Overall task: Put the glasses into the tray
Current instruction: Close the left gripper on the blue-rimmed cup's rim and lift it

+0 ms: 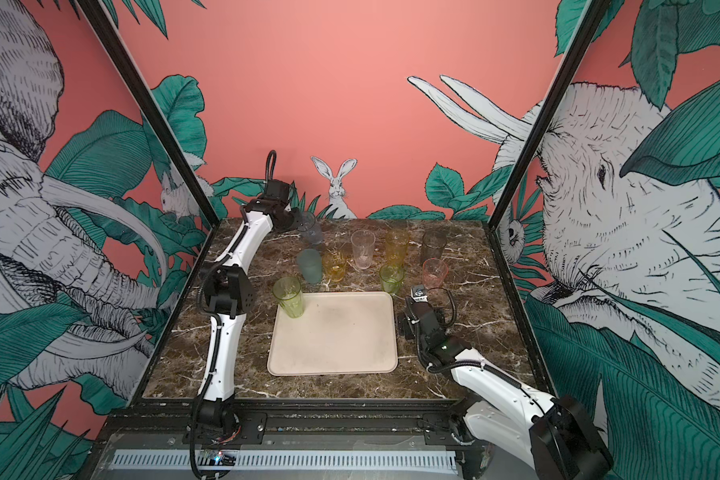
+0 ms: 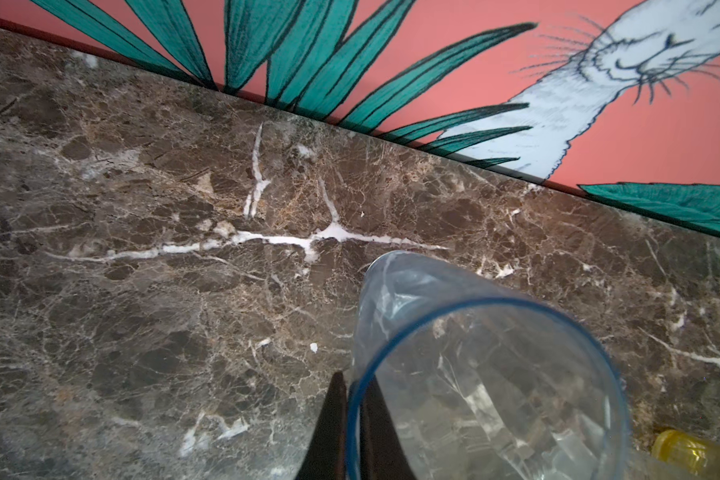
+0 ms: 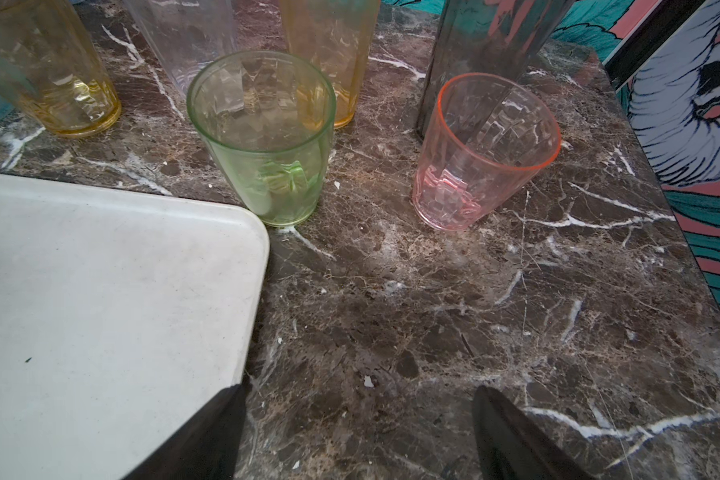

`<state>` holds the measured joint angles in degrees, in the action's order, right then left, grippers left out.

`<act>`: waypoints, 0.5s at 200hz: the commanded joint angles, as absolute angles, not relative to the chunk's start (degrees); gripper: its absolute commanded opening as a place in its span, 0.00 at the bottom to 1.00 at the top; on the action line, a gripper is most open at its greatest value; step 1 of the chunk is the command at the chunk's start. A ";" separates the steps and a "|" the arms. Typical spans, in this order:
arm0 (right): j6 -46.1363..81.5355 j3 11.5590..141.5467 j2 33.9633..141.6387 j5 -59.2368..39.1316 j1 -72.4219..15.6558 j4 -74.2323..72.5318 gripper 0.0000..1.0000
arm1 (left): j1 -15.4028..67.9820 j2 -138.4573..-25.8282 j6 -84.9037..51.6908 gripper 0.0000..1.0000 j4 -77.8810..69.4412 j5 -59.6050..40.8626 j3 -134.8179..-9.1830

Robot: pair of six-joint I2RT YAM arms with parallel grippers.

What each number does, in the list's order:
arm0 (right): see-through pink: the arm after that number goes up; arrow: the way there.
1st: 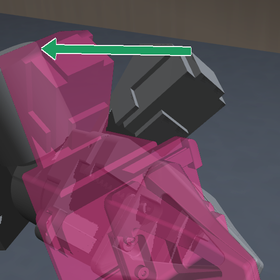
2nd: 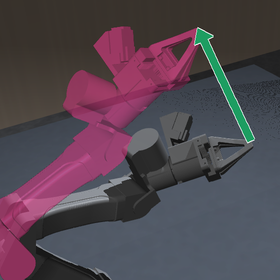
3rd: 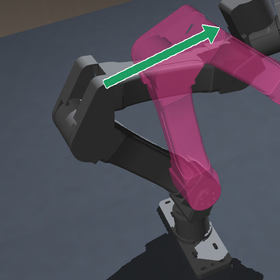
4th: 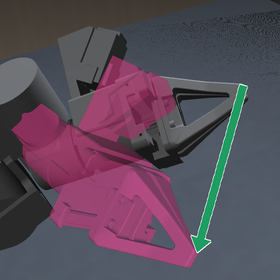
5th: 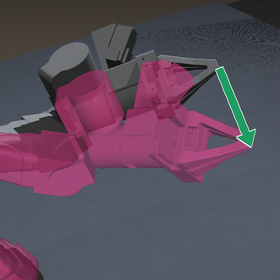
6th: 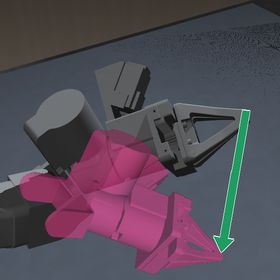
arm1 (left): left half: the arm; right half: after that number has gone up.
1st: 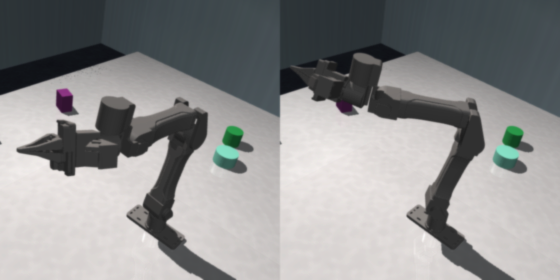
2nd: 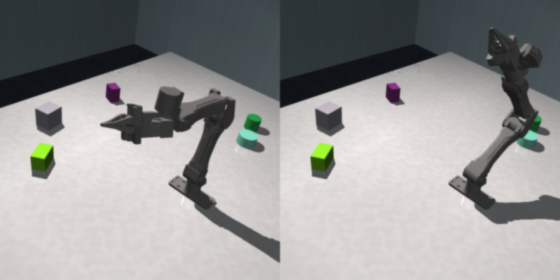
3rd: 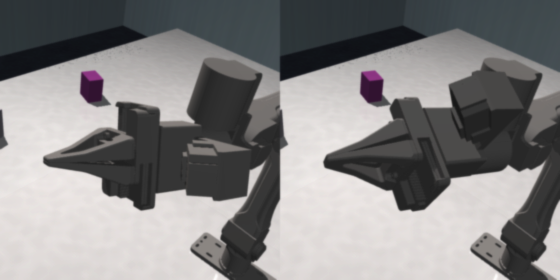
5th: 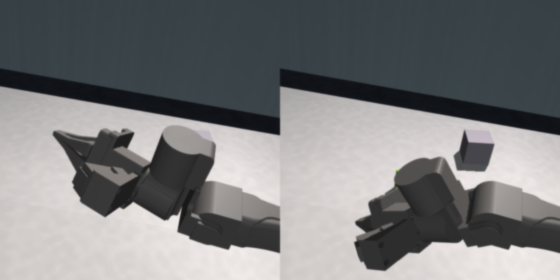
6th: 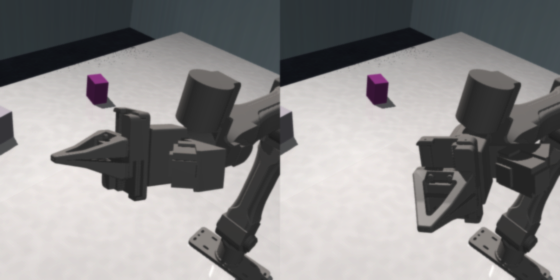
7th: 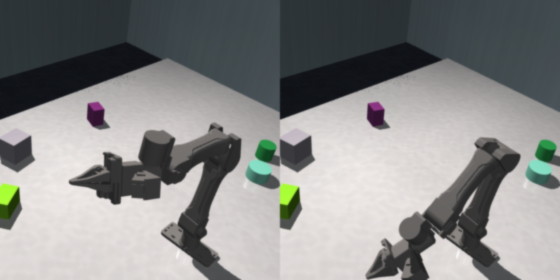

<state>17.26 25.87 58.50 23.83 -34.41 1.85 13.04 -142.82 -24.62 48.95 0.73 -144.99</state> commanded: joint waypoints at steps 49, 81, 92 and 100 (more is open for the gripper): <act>16.48 26.32 59.30 25.22 -34.11 1.85 0.88 | 12.84 -137.12 -23.49 0.00 50.80 2.08 -143.56; 16.46 26.41 59.50 25.20 -34.10 1.90 0.88 | 12.91 -133.54 -22.73 0.00 51.28 1.48 -140.38; 16.50 26.43 59.50 25.27 -34.10 1.93 0.88 | 12.87 -131.81 -22.12 0.00 51.65 1.58 -139.01; 16.52 26.41 59.50 25.23 -34.10 1.93 0.88 | 13.00 -130.43 -21.44 0.00 52.04 1.91 -138.19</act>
<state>17.06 25.87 59.29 23.86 -34.41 1.98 13.04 -138.85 -23.18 50.48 1.19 -140.22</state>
